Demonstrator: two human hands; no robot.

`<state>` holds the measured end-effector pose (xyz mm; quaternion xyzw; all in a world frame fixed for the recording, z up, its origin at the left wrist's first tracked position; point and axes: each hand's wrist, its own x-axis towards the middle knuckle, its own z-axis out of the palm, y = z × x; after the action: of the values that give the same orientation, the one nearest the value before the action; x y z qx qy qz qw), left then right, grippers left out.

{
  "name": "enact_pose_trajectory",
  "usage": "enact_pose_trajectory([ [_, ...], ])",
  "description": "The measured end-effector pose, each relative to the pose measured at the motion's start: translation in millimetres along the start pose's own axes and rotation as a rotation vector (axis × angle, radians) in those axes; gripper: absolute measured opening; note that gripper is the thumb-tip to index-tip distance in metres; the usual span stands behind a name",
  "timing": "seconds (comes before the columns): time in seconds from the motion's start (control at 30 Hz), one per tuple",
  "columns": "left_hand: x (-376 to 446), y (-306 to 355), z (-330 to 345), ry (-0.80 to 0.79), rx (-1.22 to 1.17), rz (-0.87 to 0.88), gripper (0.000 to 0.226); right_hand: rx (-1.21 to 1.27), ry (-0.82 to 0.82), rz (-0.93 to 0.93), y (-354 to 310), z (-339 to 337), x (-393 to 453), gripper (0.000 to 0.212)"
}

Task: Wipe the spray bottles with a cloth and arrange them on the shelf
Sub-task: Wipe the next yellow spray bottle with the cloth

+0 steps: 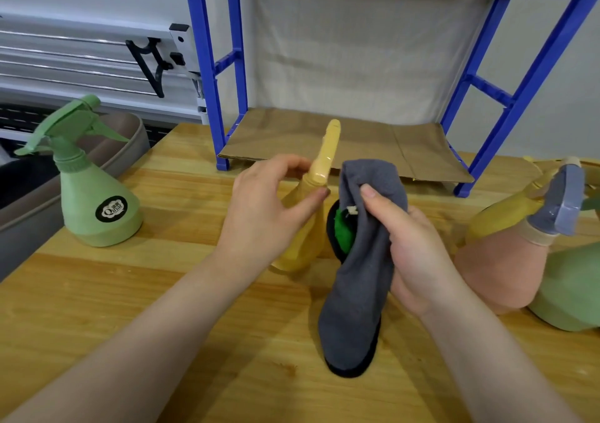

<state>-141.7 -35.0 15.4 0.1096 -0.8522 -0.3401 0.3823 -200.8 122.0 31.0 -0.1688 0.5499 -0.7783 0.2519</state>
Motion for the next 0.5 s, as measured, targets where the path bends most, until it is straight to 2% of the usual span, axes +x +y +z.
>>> enact_pose_trajectory([
  [0.07, 2, 1, -3, 0.006, -0.105, -0.052, 0.023, -0.056, 0.087, -0.083, -2, -4, 3, 0.013],
  [0.13, 4, 2, -7, -0.020, -0.274, -0.117, 0.016, -0.251, 0.139, -0.272, -4, -7, 6, 0.012],
  [0.23, 4, 0, -12, -0.108, -0.492, -0.194, 0.030, -0.450, 0.124, -0.491, -6, -14, 9, 0.009],
  [0.33, 3, 2, -13, -0.202, -0.660, -0.228, 0.032, -0.519, 0.130, -0.582, -5, -23, 13, 0.005],
  [0.5, 1, 3, -14, -0.246, -0.775, -0.185, 0.023, -0.593, 0.110, -0.632, -4, -28, 15, 0.021],
])
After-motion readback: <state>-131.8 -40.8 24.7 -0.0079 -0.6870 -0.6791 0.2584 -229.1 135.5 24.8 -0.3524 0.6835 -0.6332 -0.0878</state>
